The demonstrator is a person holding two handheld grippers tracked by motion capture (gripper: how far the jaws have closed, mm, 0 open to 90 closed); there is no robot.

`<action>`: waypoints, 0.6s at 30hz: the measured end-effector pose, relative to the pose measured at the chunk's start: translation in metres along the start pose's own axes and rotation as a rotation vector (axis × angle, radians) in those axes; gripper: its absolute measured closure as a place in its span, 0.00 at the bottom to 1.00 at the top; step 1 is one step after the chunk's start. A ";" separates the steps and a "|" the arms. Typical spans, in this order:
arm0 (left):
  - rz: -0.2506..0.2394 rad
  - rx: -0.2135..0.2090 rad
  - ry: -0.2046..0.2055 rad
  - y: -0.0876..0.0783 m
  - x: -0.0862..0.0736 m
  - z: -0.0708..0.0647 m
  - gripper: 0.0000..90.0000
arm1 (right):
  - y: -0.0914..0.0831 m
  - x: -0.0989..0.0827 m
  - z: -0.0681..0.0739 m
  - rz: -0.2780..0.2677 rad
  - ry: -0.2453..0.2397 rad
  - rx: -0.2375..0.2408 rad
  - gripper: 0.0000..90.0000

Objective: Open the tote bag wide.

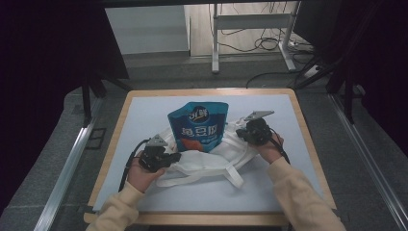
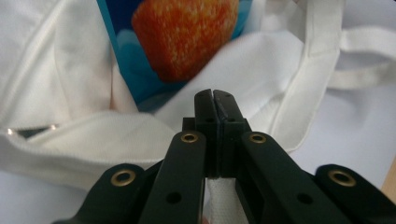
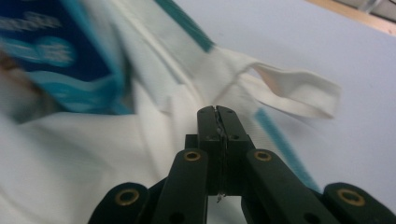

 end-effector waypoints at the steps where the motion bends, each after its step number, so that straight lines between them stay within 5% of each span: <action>1: 0.010 0.001 -0.001 0.001 -0.002 0.000 1.00 | 0.003 -0.001 -0.003 0.006 0.016 -0.003 0.98; 5: 0.040 -0.002 -0.007 0.007 -0.012 0.000 1.00 | 0.010 -0.005 -0.013 0.021 0.066 0.004 0.99; 18: 0.092 0.010 -0.014 0.018 -0.028 0.002 1.00 | 0.031 -0.012 -0.021 0.059 0.085 -0.022 0.99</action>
Point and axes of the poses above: each handheld gripper's, and its own axes: y roughly forward along the jaws, x roughly out of its top, z roughly to its left, the point moved 3 cm from there along y, roughly forward along the jaws, and after that the axes turned 10 degrees about -x, right-handed, at the moved point
